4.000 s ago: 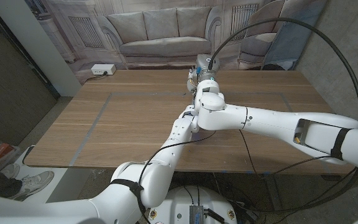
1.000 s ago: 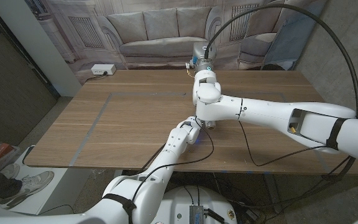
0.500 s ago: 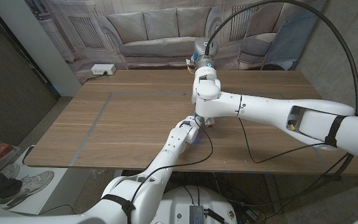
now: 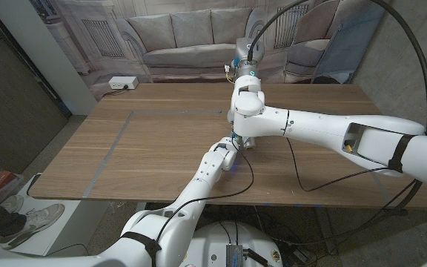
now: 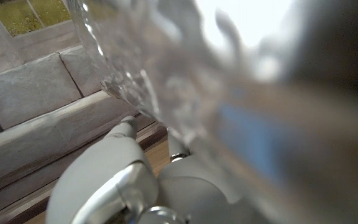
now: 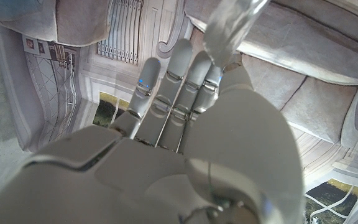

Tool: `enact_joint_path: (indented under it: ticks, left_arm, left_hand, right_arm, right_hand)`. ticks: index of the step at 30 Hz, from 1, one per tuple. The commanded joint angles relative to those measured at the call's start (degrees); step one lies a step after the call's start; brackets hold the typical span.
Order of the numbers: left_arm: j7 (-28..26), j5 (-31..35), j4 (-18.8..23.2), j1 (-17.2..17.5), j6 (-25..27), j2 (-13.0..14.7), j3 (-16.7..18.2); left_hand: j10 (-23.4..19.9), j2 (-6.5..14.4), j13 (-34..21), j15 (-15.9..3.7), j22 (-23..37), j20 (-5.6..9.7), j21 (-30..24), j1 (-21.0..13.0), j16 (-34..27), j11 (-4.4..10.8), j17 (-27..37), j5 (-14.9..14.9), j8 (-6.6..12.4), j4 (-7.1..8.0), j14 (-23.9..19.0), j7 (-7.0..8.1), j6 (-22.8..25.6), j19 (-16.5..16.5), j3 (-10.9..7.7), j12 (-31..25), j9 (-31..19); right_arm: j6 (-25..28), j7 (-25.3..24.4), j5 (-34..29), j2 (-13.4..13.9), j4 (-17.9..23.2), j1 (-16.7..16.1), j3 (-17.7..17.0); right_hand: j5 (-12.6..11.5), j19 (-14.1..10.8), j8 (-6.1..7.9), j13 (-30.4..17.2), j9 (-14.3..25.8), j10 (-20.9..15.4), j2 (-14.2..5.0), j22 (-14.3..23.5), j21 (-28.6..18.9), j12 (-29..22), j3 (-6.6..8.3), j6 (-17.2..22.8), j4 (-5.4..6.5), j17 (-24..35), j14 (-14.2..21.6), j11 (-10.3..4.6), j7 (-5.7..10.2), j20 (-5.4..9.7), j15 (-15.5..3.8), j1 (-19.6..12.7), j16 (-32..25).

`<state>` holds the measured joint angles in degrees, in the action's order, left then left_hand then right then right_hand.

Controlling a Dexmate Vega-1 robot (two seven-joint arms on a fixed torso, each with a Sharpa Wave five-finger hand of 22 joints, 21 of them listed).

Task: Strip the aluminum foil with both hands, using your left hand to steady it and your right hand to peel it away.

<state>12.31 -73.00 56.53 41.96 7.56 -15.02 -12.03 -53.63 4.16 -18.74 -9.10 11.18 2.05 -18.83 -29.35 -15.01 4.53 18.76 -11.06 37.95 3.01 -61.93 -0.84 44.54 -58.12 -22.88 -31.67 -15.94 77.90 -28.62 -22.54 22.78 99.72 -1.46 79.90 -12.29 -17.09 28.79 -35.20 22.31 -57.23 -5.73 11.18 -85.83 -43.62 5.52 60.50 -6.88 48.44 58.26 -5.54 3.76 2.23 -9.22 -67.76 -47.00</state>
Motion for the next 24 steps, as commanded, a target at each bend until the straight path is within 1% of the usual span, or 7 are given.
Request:
enact_joint_path:
  ticks: [1,10,14,19,20,22,24]
  left_arm:
    - [-0.17,-0.02,0.81,0.64,-0.6,-0.12,-0.31]
    - [1.03,-0.24,1.12,0.9,-0.94,-0.22,-0.65]
    - [2.4,-0.78,0.43,0.62,-0.38,-0.24,-0.55]
    - [1.26,-0.84,1.87,1.21,-0.2,-0.19,-0.64]
    - [4.71,-1.35,-0.77,-0.16,0.46,-0.15,-0.54]
    - [5.31,-1.36,-1.34,-0.5,0.7,-0.27,-0.54]
    - [7.58,-1.27,-3.8,-1.7,0.4,-0.66,-0.38]
  left_hand:
    - [0.19,-0.48,-0.06,-0.22,0.04,0.23,0.16,-0.43,0.34,0.15,0.27,-0.27,0.39,-0.18,-0.48,-0.39,0.77,-0.19,-0.31,-0.12,-0.57]
    - [0.5,-1.04,0.43,-0.6,0.0,0.76,-0.19,-0.29,1.14,0.5,-0.34,-0.27,0.2,-0.21,-0.38,-0.28,0.43,-1.16,-0.36,0.17,-0.58]
    - [0.74,-1.21,0.58,-0.68,-0.02,0.87,-0.21,-0.23,1.46,0.67,-0.67,-0.27,0.09,-0.21,-0.44,-0.32,0.26,-1.28,-0.41,0.32,-0.55]
    - [1.1,-1.37,0.61,-0.59,-0.05,0.94,-0.21,-0.12,1.91,0.69,-1.06,-0.25,-0.08,-0.16,-0.25,-0.12,-0.07,-1.34,-0.45,0.43,-0.54]
    - [1.06,-1.39,0.65,-0.57,-0.05,0.95,-0.21,-0.1,1.97,0.69,-1.12,-0.25,-0.09,-0.15,-0.26,-0.19,-0.09,-1.33,-0.46,0.44,-0.54]
    - [1.27,-1.43,0.62,-0.55,-0.06,0.99,-0.2,-0.03,2.1,0.63,-1.27,-0.24,-0.18,-0.11,-0.29,-0.08,-0.29,-1.34,-0.48,0.48,-0.55]
    - [1.56,-1.55,0.54,-0.73,-0.07,1.01,-0.18,0.11,2.39,0.66,-1.5,-0.21,-0.34,-0.03,-0.1,-0.08,-0.64,-1.33,-0.48,0.51,-0.56]
  right_arm:
    - [2.09,-3.0,-1.03,0.32,0.75,-0.01,-0.89]
    - [2.09,-0.61,-5.65,0.5,1.84,-2.11,-3.56]
    - [2.09,-0.58,-6.21,0.66,2.48,-2.45,-3.9]
    - [2.09,-0.75,-6.23,0.65,2.85,-2.4,-3.76]
    - [2.03,-0.84,-6.04,0.75,3.06,-2.08,-3.4]
    - [2.07,-1.1,-5.64,0.75,3.25,-1.68,-2.98]
    - [2.09,-1.44,-5.79,0.48,3.11,-1.41,-2.64]
  right_hand:
    - [-0.37,0.69,-0.19,-0.58,0.22,0.17,-0.45,0.05,-0.2,0.07,-0.43,-0.17,0.0,0.44,0.32,-0.47,0.3,5.26,-4.04,-0.17,0.4]
    - [-0.47,0.92,-0.32,-0.99,0.78,0.36,-0.37,-0.11,0.11,0.28,-0.79,-0.35,0.17,1.4,0.1,-0.63,0.55,5.71,-4.04,-0.07,0.68]
    - [-0.56,0.81,-0.37,-1.06,0.93,0.34,-0.41,-0.14,0.16,0.39,-0.9,-0.24,0.22,1.57,0.0,-0.62,0.42,5.71,-4.05,-0.11,0.96]
    - [-0.65,0.57,-0.52,-1.05,0.89,-0.05,-0.51,-0.16,0.14,0.45,-1.03,-0.03,0.28,1.82,0.24,-0.61,0.42,5.52,-4.06,-0.14,1.12]
    - [-0.66,0.66,-0.56,-1.0,0.96,0.01,-0.55,-0.16,0.18,0.56,-1.07,-0.08,0.32,1.77,0.17,-0.61,0.46,5.54,-4.06,-0.13,1.31]
    - [-0.68,0.66,-0.59,-0.93,1.05,-0.04,-0.57,-0.17,0.21,0.66,-1.12,-0.1,0.34,1.85,0.27,-0.54,0.45,5.55,-4.06,-0.13,1.36]
    - [-0.69,0.65,-0.58,-1.16,1.17,0.02,-0.61,-0.16,0.21,0.62,-1.17,-0.05,0.38,1.79,0.2,-0.56,0.46,5.58,-4.06,-0.13,1.58]
